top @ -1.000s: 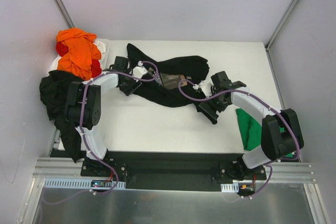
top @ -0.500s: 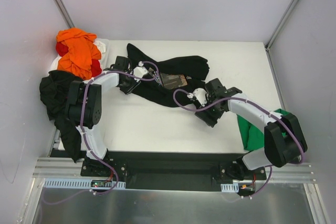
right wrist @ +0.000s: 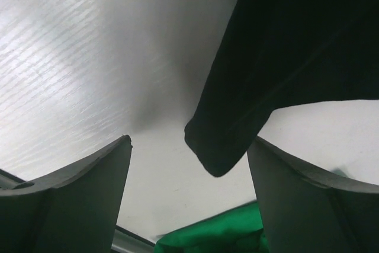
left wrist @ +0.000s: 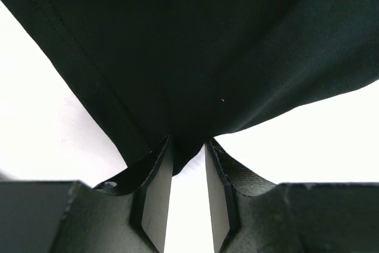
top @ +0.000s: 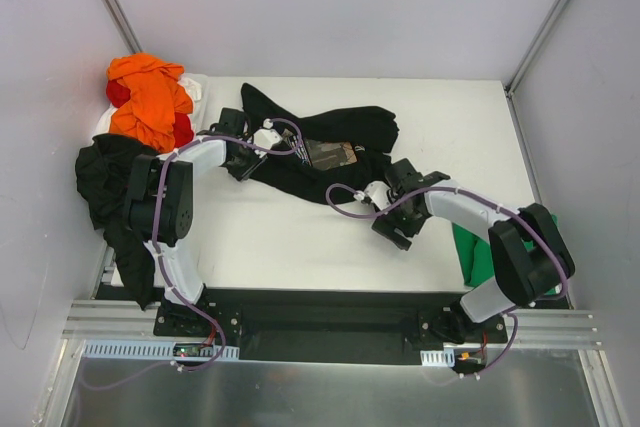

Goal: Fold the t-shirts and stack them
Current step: Flatten out the tshirt

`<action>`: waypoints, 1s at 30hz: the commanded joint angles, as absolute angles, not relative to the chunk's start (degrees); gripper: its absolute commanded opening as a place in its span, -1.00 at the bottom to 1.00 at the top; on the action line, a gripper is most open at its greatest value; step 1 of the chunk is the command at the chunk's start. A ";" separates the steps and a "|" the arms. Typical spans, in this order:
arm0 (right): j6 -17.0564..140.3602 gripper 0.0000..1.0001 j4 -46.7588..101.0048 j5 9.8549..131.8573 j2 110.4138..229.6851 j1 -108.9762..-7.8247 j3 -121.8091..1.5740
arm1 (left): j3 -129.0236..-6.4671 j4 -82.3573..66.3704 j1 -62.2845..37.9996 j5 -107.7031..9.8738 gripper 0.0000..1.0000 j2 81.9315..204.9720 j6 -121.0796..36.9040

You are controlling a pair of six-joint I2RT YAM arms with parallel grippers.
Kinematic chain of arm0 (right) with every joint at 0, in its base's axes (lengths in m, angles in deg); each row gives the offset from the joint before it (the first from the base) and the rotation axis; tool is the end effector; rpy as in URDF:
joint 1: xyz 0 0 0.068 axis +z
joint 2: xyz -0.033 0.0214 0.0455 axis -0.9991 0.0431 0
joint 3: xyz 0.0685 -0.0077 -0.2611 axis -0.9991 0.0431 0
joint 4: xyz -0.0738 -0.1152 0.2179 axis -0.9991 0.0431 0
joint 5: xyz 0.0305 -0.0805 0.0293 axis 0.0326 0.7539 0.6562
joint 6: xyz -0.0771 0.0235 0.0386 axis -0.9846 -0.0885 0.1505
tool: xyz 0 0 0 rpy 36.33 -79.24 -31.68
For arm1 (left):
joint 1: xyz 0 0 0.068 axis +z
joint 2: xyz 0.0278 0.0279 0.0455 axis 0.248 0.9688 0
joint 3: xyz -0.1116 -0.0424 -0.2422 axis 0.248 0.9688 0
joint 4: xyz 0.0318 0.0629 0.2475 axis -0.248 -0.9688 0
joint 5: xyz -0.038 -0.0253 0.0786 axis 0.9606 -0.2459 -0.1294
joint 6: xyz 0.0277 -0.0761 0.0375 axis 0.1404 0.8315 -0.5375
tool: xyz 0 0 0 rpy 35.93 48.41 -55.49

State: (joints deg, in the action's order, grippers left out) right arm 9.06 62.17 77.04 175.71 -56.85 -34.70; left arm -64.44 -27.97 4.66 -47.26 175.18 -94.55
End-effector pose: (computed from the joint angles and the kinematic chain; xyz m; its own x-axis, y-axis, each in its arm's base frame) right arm 0.2408 0.1451 0.1330 -0.2006 -0.9520 -0.2310 -0.9471 0.2487 -0.2026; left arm 0.3997 -0.0822 0.1347 -0.4483 0.7308 -0.5147 0.7328 0.6302 0.2565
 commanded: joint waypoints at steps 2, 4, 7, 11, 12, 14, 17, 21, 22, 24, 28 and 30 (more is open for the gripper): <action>6.94 0.57 59.93 78.14 178.17 -56.77 -35.72 | -63.51 -31.37 4.78 -47.77 -0.46 173.43 -93.92; 6.67 0.51 59.32 78.06 179.23 -57.03 -36.51 | -63.69 -31.45 4.78 -47.68 -0.46 173.43 -93.75; 6.15 0.30 59.05 79.64 180.81 -57.82 -37.83 | -63.87 -31.63 4.78 -47.60 -0.47 173.60 -93.75; 5.80 -0.26 59.05 79.64 182.48 -58.70 -39.24 | -63.43 -31.81 4.78 -47.59 -0.49 173.69 -93.92; 5.88 -0.43 59.05 79.81 182.66 -58.79 -39.24 | -63.34 -31.81 4.78 -47.60 -0.51 173.78 -93.92; 5.88 -0.98 59.05 80.08 182.75 -59.14 -38.89 | -63.08 -31.81 4.78 -47.86 -0.53 173.52 -94.01; 5.71 -0.99 59.22 81.39 181.09 -59.67 -36.96 | -62.20 -31.89 4.69 -47.68 -0.58 172.55 -93.75; 5.36 -0.99 61.67 82.71 176.52 -60.37 -34.85 | -60.88 -31.89 4.69 -48.39 -0.81 169.66 -92.17; 5.18 -0.99 62.47 82.63 175.46 -60.37 -34.67 | -60.18 -31.89 4.69 -48.65 -0.96 169.04 -91.90; 5.09 -0.99 64.92 82.98 172.47 -60.46 -34.67 | -59.39 -31.89 4.60 -49.09 -1.00 167.02 -91.55; 5.09 -0.98 70.90 81.32 167.64 -60.37 -35.98 | -56.06 -31.89 3.29 -51.28 -1.00 163.33 -91.90; 5.00 -0.99 74.84 79.30 165.27 -60.37 -36.60 | -54.91 -31.89 2.50 -53.30 -1.00 161.48 -92.33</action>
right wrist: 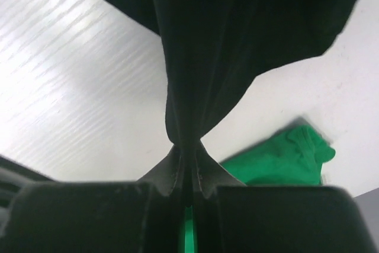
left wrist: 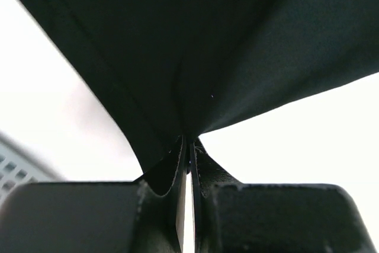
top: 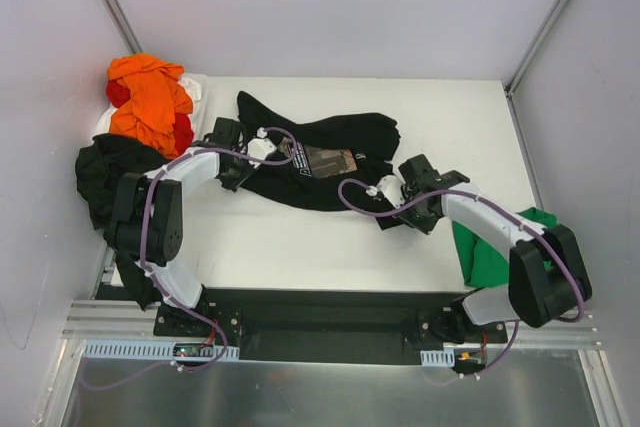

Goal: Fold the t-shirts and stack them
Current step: Flatten out the tshirt

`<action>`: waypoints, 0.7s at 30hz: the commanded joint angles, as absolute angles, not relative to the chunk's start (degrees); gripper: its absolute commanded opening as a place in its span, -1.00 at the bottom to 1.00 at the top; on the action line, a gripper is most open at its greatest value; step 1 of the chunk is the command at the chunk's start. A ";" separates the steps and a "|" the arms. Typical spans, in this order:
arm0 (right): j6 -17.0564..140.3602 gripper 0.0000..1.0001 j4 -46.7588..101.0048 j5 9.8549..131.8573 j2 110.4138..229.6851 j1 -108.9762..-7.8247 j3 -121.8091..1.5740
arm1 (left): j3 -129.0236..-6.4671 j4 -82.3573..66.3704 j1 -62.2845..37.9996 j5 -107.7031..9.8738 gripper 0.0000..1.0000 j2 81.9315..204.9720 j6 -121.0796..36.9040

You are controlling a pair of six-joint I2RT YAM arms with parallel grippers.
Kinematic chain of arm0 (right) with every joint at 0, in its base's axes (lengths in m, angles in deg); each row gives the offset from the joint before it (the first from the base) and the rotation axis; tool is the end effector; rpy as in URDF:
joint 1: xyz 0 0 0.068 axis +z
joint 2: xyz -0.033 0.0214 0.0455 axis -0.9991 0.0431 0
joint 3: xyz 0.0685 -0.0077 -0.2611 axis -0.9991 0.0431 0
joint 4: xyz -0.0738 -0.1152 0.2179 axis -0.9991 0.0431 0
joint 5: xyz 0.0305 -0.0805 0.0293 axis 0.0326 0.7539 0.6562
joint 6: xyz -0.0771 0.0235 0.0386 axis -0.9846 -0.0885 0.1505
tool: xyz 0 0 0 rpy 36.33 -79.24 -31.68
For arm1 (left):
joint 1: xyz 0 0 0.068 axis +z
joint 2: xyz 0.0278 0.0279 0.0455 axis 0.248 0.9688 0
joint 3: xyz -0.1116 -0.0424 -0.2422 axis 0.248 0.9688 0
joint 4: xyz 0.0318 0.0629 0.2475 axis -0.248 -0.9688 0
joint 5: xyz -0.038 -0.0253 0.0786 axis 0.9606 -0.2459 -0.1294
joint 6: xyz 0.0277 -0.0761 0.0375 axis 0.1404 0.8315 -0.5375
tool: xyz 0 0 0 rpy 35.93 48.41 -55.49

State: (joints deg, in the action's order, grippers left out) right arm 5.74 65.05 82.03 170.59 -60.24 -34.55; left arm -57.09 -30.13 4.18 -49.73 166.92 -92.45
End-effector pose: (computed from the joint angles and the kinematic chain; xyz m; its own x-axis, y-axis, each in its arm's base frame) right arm 0.2428 0.1196 0.1528 -0.2152 -0.9599 -0.1794 -0.9189 0.2612 -0.2955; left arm 0.3626 -0.0755 0.1445 -0.4935 0.7197 -0.4884 0.7096 0.6578 0.2524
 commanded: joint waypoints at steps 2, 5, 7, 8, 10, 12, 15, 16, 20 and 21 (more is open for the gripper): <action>5.09 -0.98 76.88 78.94 164.03 -60.46 -37.30 | -53.33 -31.81 1.35 -54.27 -1.00 160.51 -92.60; 5.09 -0.99 79.43 76.83 162.45 -60.46 -36.96 | -52.00 -31.89 0.38 -55.68 -1.00 159.19 -92.60; 5.00 -0.99 80.40 76.83 161.49 -60.46 -36.25 | -51.22 -31.89 0.03 -55.95 -1.00 158.23 -92.52; 4.92 -0.99 80.84 76.74 161.04 -60.37 -35.73 | -50.95 -31.98 -0.14 -56.03 -1.00 157.96 -92.52; 4.65 -0.99 82.16 76.56 159.73 -60.37 -34.94 | -49.99 -31.98 -0.49 -56.56 -1.00 156.82 -92.43; 4.30 -0.99 83.21 76.13 158.76 -60.54 -34.06 | -49.37 -31.98 -0.93 -56.91 -1.00 155.77 -92.60; 3.86 -0.96 84.96 74.81 157.53 -60.37 -33.35 | -48.40 -32.07 -1.29 -58.13 -1.00 154.62 -92.87; 3.34 -0.95 85.41 74.54 157.26 -60.37 -33.26 | -47.96 -32.07 -1.37 -58.32 -1.00 154.36 -92.87; 2.19 -0.80 86.82 73.49 156.12 -60.28 -32.30 | -47.08 -32.33 -1.55 -59.02 -1.00 153.30 -93.04; 2.19 -0.68 87.08 73.14 156.03 -60.28 -32.12 | -46.91 -32.33 -1.46 -59.02 -1.00 153.04 -93.04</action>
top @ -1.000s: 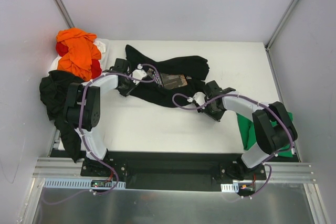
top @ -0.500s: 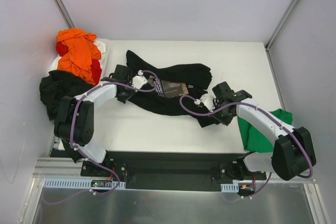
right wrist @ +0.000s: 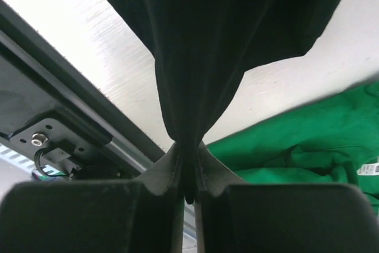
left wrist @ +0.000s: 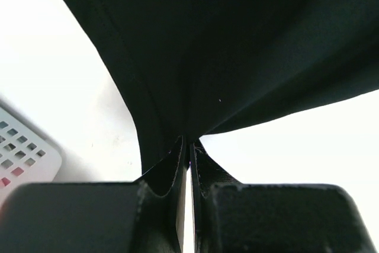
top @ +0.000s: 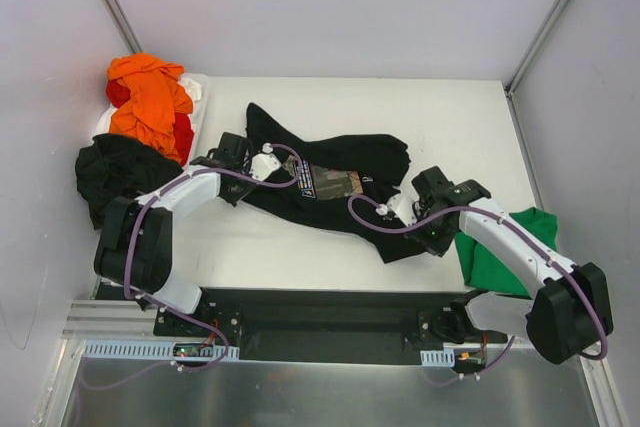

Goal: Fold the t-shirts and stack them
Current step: Flatten out the tshirt

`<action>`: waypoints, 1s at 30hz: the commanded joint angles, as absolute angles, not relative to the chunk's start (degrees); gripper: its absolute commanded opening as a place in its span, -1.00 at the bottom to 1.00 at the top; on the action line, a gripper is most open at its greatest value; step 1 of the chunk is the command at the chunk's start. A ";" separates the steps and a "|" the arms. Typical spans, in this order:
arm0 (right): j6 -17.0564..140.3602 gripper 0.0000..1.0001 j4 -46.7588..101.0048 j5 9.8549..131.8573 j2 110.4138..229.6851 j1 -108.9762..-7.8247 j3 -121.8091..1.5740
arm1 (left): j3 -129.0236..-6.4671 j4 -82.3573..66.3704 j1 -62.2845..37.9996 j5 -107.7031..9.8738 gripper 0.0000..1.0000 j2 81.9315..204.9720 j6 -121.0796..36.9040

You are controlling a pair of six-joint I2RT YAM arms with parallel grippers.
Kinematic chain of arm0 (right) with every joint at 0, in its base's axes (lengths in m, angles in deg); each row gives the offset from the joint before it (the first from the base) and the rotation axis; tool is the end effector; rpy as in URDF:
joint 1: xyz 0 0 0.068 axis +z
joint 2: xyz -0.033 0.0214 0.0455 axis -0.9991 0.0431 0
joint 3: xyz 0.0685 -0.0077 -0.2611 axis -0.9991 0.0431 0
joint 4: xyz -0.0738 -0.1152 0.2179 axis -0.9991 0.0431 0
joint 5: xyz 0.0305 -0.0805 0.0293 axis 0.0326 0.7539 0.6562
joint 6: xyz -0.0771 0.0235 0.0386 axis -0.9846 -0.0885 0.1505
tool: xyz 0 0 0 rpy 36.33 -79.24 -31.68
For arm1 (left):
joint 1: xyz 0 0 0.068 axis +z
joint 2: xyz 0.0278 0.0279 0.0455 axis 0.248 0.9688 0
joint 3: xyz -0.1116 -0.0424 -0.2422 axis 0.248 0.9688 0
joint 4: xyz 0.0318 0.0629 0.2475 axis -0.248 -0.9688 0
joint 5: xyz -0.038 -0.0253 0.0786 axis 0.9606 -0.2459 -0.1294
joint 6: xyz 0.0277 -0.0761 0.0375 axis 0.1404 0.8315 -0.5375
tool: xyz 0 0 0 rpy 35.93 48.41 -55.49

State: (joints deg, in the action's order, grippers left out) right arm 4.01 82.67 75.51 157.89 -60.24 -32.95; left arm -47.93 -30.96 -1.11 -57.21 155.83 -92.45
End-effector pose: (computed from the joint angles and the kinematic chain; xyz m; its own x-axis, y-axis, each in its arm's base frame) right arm 0.1829 0.0990 0.1799 -0.1827 -0.9655 -0.1858 -0.9662 0.2113 -0.1477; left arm 0.3141 -0.0868 0.1562 -0.4581 0.7768 -0.4322 0.7099 0.6123 0.3480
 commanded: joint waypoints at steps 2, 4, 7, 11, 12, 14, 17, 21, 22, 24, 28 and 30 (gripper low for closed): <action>1.93 -0.37 87.26 72.79 156.03 -60.11 -32.03 | -46.73 -32.60 -1.55 -59.20 -1.00 152.77 -92.96; 1.93 -0.14 87.26 72.35 156.12 -59.93 -32.21 | -46.64 -32.60 -1.55 -59.37 -1.00 152.51 -92.95; 1.93 0.20 87.17 72.26 156.12 -59.84 -32.12 | -46.29 -32.86 -1.55 -59.46 -0.89 151.81 -92.95; 2.28 0.24 85.60 73.04 155.50 -59.75 -33.25 | -45.94 -32.95 -1.64 -59.20 -0.43 150.05 -92.96; 2.71 0.24 85.07 73.31 155.68 -59.75 -33.70 | -46.02 -32.95 -1.64 -59.11 -0.16 149.61 -92.95; 3.16 0.25 83.32 73.84 156.73 -59.67 -34.92 | -46.46 -32.95 -1.64 -58.85 0.28 148.82 -92.43; 4.21 0.25 79.63 75.42 159.79 -59.67 -36.86 | -47.52 -32.86 -1.64 -58.32 0.56 147.94 -91.12; 6.14 0.26 73.03 81.13 165.33 -59.75 -40.11 | -50.58 -32.60 -1.64 -58.14 0.86 147.94 -88.74; 7.28 0.27 71.37 82.35 166.48 -59.67 -41.68 | -51.12 -31.90 -1.55 -58.32 0.98 148.11 -88.04; 7.73 0.33 67.23 85.16 170.42 -59.67 -43.97 | -52.78 -31.02 -1.55 -59.19 0.99 148.99 -86.54; 8.78 0.50 62.75 86.58 177.46 -59.67 -49.69 | -55.08 -29.52 -1.55 -61.04 0.99 151.54 -85.05; 8.87 0.52 60.98 86.85 180.10 -59.58 -52.33 | -55.25 -28.99 -1.64 -61.30 0.98 152.50 -85.13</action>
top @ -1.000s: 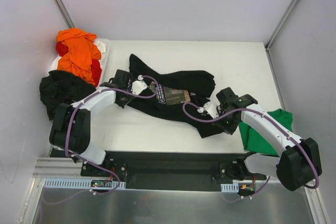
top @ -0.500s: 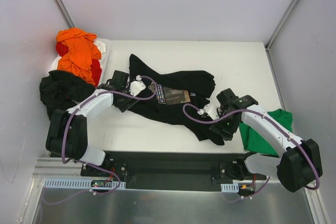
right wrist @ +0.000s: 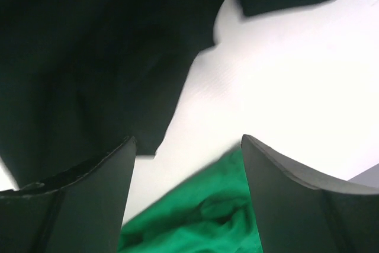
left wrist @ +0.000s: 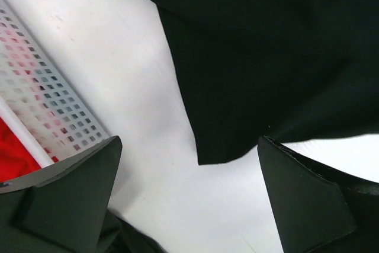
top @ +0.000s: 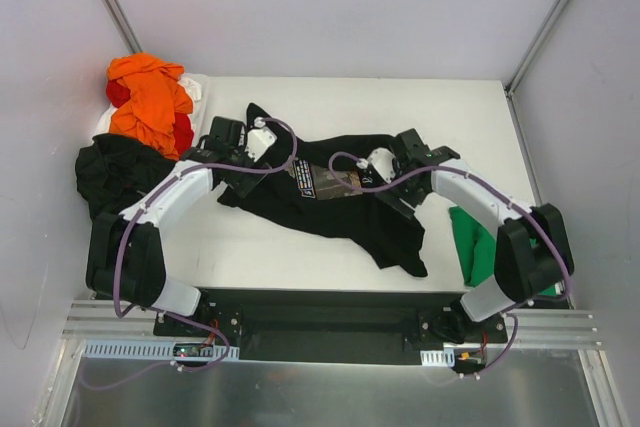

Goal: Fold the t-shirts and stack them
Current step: Flatten out the tshirt

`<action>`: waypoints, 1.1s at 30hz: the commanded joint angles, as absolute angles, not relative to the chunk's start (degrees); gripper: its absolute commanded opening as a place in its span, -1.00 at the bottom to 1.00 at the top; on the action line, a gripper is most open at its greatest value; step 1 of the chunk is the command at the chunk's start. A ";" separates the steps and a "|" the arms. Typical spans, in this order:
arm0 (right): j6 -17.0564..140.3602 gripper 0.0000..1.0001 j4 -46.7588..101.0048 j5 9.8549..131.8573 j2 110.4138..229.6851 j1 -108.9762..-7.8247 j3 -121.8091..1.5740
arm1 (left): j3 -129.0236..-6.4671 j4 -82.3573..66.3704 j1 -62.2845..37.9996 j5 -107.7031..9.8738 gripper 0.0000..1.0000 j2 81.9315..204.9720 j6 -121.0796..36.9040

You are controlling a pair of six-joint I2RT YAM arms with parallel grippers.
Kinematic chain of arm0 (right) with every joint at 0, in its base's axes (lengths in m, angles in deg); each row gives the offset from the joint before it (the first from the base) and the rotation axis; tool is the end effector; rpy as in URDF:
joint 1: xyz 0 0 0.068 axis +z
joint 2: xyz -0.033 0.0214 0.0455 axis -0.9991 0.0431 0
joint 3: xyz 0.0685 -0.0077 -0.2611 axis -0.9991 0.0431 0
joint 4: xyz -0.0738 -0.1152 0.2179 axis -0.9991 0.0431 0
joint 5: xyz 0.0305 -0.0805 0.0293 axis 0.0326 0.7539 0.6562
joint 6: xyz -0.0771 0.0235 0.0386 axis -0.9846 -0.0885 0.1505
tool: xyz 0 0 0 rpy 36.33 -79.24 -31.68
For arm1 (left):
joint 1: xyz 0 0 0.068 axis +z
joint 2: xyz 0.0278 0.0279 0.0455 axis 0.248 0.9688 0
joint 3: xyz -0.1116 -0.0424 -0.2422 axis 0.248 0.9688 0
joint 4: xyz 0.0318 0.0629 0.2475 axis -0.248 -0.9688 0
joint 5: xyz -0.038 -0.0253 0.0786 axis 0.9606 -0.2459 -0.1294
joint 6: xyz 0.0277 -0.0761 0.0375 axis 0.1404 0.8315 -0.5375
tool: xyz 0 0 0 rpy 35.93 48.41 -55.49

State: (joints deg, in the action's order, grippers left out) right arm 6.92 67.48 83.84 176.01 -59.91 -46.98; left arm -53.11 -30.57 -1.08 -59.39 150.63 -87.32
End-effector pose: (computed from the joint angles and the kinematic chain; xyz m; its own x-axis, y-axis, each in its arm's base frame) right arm 0.2815 0.1388 0.1894 -0.2231 -0.9508 -0.2151 -0.8848 0.2901 -0.3646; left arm 0.3258 -0.0868 0.2154 -0.4395 0.6959 -0.5679 0.5809 0.7024 0.4112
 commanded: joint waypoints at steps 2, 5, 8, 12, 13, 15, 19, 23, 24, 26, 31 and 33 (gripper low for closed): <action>8.87 0.54 60.19 86.50 183.53 -59.58 -54.34 | -55.17 -28.38 -1.55 -61.92 0.99 153.47 -85.48; 8.87 0.54 60.10 84.74 187.57 -59.32 -56.02 | -54.82 -27.94 -1.64 -62.71 0.98 154.79 -85.92; 8.87 0.54 59.05 84.39 190.38 -59.23 -56.90 | -54.55 -27.24 -1.64 -62.54 0.99 155.84 -85.75; 8.87 0.55 58.70 82.98 192.59 -59.14 -58.13 | -54.81 -26.80 -1.64 -63.06 0.99 157.34 -85.84; 8.96 0.55 58.78 83.07 192.85 -59.05 -58.22 | -54.99 -26.62 -1.64 -63.33 0.98 157.60 -85.92; 8.78 0.55 58.52 83.16 193.38 -58.88 -58.40 | -55.17 -26.45 -1.64 -63.59 0.99 158.31 -86.01; 8.00 0.55 57.38 85.35 195.40 -58.70 -58.14 | -55.52 -26.27 -1.64 -63.33 0.98 159.01 -85.66; 5.54 0.55 53.35 89.30 197.25 -59.40 -56.47 | -54.82 -26.09 -1.64 -63.85 0.99 159.10 -85.66; 5.10 0.55 52.99 89.83 197.60 -59.66 -56.47 | -54.55 -26.01 -1.64 -63.94 0.99 159.01 -85.75; 4.22 0.55 51.76 91.58 198.74 -60.54 -56.55 | -53.94 -26.01 -1.64 -64.21 0.99 158.49 -86.01; 1.58 0.55 50.61 93.96 200.24 -63.18 -58.57 | -53.85 -25.83 -1.64 -65.26 0.99 157.96 -86.28; 0.88 0.55 50.52 95.10 200.50 -64.58 -59.80 | -53.93 -25.83 -1.64 -65.35 0.99 157.96 -86.36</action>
